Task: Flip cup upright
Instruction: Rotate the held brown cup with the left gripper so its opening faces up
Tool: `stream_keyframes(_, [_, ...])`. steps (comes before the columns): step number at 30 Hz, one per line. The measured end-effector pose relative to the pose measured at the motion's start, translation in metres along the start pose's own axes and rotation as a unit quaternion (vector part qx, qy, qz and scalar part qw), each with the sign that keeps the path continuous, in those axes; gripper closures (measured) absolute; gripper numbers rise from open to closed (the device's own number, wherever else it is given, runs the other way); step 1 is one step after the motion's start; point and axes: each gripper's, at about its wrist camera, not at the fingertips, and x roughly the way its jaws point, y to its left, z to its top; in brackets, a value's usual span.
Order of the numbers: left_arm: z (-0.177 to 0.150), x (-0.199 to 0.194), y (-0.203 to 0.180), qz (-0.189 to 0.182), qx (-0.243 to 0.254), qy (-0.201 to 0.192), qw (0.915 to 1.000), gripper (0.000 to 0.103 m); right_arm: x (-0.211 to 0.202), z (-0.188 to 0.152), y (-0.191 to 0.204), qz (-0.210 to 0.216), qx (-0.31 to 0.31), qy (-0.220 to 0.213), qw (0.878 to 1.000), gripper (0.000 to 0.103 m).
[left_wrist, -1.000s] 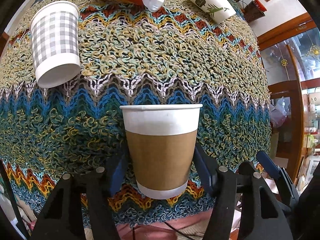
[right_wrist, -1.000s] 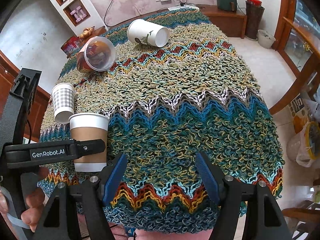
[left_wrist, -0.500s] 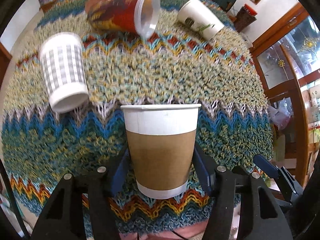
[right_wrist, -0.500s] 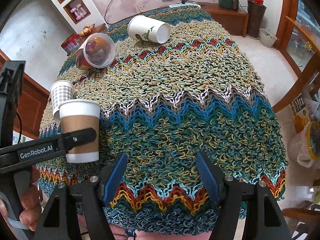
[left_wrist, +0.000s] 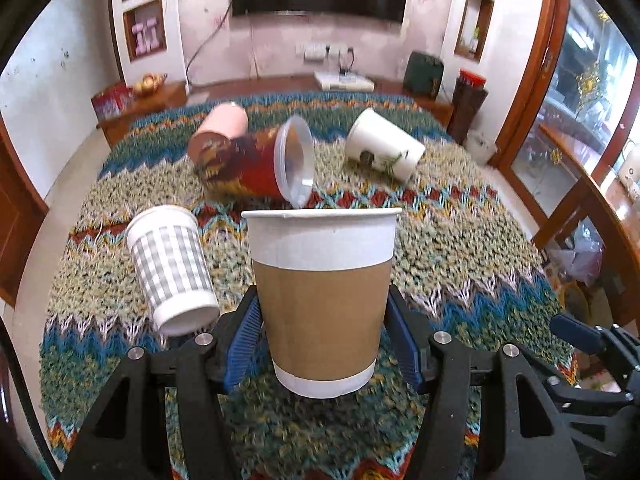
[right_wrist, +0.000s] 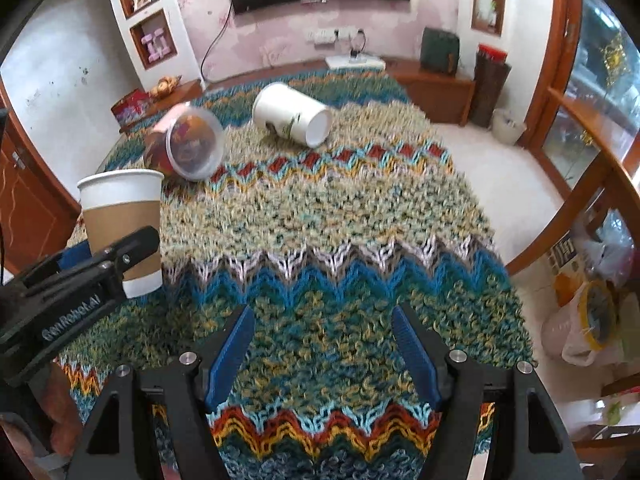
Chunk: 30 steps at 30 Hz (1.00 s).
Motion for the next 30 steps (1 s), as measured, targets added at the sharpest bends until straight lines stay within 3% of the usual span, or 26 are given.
stream_keyframes(9, [-0.01, 0.024, 0.003, 0.021, 0.024, -0.065, 0.9974, 0.039, -0.001, 0.007, 0.008, 0.003, 0.003, -0.037, 0.999, 0.031])
stream_keyframes(19, [-0.025, 0.044, -0.008, 0.017, 0.05, -0.062, 0.9967, 0.039, 0.008, 0.008, 0.011, 0.005, 0.008, -0.026, 1.0, 0.031])
stream_keyframes(30, [-0.04, 0.029, -0.013, 0.014, 0.06, -0.049, 0.9969, 0.039, 0.007, 0.006, 0.01, 0.007, 0.01, -0.026, 1.0, 0.031])
